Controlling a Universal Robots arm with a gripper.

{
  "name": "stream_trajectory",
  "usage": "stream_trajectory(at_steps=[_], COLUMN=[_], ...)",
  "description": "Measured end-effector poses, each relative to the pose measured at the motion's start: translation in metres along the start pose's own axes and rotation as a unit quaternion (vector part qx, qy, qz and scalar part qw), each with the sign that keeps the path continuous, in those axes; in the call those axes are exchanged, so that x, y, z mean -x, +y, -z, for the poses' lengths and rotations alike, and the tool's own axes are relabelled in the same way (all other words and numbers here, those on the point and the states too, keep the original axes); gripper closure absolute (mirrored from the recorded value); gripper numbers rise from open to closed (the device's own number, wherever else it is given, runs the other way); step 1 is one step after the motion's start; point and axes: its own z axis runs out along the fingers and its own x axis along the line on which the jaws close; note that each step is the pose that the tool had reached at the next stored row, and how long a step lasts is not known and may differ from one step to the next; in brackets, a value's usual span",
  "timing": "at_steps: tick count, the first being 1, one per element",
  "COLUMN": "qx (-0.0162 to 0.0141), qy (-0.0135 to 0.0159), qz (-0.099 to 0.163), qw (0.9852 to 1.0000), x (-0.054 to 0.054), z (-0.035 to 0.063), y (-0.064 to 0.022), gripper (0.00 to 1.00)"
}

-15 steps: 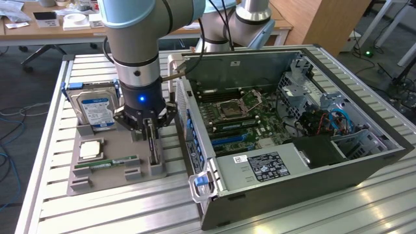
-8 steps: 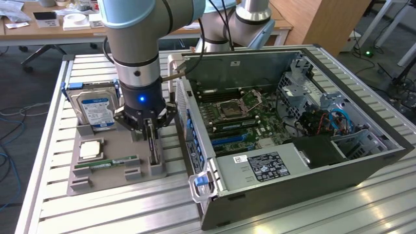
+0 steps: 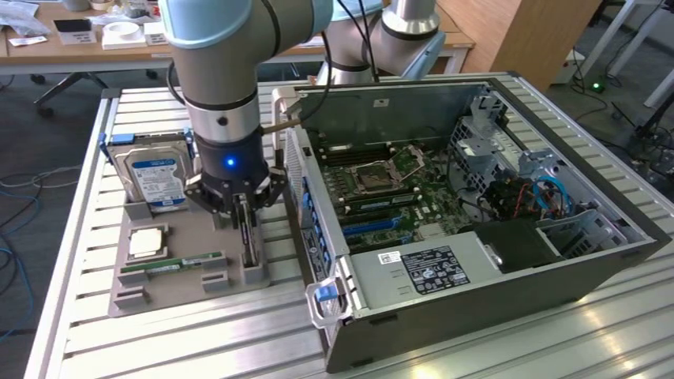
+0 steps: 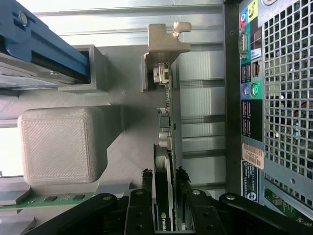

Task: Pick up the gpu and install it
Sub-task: 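Pick up the gpu and move the gpu toward the slot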

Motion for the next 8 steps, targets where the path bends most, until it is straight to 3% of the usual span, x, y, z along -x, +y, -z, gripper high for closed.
stream_trajectory(at_steps=[8], qx=[0.0], qy=[0.0], qz=[0.0], qw=[1.0], x=[0.0], z=[-0.001], y=[0.0], gripper=[0.67])
